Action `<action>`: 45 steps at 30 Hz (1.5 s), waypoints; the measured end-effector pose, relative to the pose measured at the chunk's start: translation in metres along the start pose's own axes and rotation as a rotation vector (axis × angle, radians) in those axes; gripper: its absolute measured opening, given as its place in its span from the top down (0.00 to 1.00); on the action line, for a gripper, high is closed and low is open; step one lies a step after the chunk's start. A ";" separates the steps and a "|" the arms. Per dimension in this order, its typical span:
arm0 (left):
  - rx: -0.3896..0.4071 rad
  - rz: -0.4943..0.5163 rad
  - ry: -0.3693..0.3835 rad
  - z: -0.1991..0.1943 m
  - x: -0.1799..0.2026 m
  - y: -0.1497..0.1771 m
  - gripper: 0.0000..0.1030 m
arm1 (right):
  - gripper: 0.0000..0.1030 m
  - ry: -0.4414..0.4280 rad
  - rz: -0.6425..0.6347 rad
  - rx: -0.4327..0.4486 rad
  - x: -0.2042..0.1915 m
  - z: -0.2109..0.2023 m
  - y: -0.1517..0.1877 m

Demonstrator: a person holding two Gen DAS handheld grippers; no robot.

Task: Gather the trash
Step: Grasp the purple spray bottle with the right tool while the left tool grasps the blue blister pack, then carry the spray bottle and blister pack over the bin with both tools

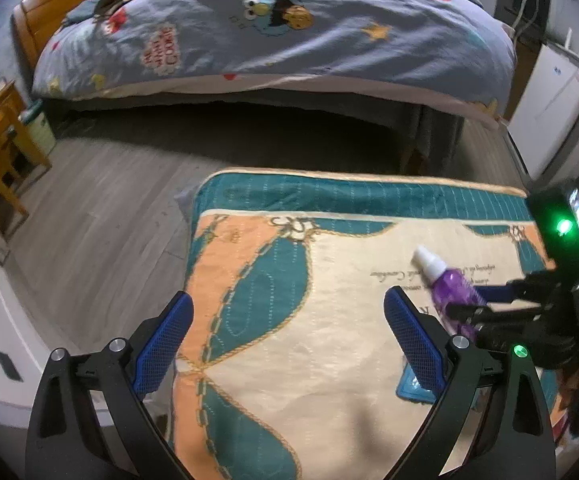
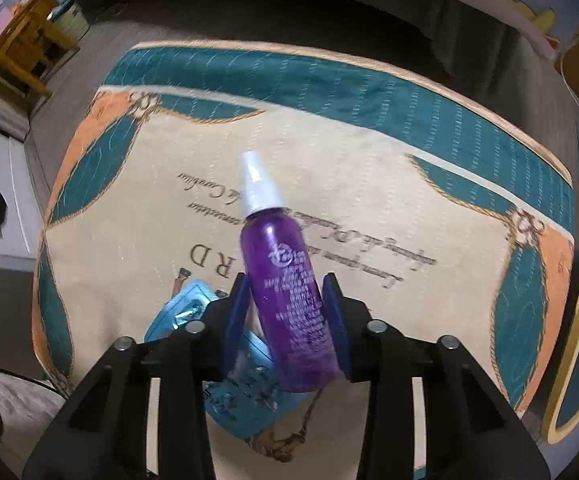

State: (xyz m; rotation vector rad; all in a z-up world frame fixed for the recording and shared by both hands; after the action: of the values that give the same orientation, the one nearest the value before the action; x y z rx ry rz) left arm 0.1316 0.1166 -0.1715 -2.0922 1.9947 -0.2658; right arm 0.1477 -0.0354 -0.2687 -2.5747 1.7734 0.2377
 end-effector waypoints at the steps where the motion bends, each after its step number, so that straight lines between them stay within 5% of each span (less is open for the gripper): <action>1: -0.004 0.016 -0.002 0.001 0.005 0.001 0.08 | 0.66 -0.005 0.013 0.008 0.003 -0.004 0.000; 15: -0.121 0.069 0.052 0.025 0.073 0.040 0.08 | 0.68 -0.067 0.170 0.116 0.078 -0.055 0.030; 25: -0.247 -0.126 0.067 0.055 0.116 0.093 0.08 | 0.69 -0.083 0.208 0.164 0.112 -0.077 0.053; 35: -0.283 -0.187 0.084 0.078 0.148 0.087 0.07 | 0.69 -0.084 0.236 0.182 0.155 -0.086 0.076; 45: -0.239 0.003 0.013 0.093 0.181 0.059 0.06 | 0.69 -0.058 0.221 0.103 0.188 -0.062 0.098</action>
State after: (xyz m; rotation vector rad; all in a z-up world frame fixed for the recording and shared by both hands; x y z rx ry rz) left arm 0.1123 -0.0621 -0.2839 -2.2313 2.1291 -0.0417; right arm 0.1301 -0.2507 -0.2239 -2.2795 1.9918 0.2130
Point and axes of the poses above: each gripper's, at about its wrist camera, not at the fingertips, and z roughly the way its jaws point, x to its right, y to its underside, the point moved 10 cm from there along z, roughly the way its jaws point, and after that the axes turned 13 degrees about -x, right-handed, at the moved point
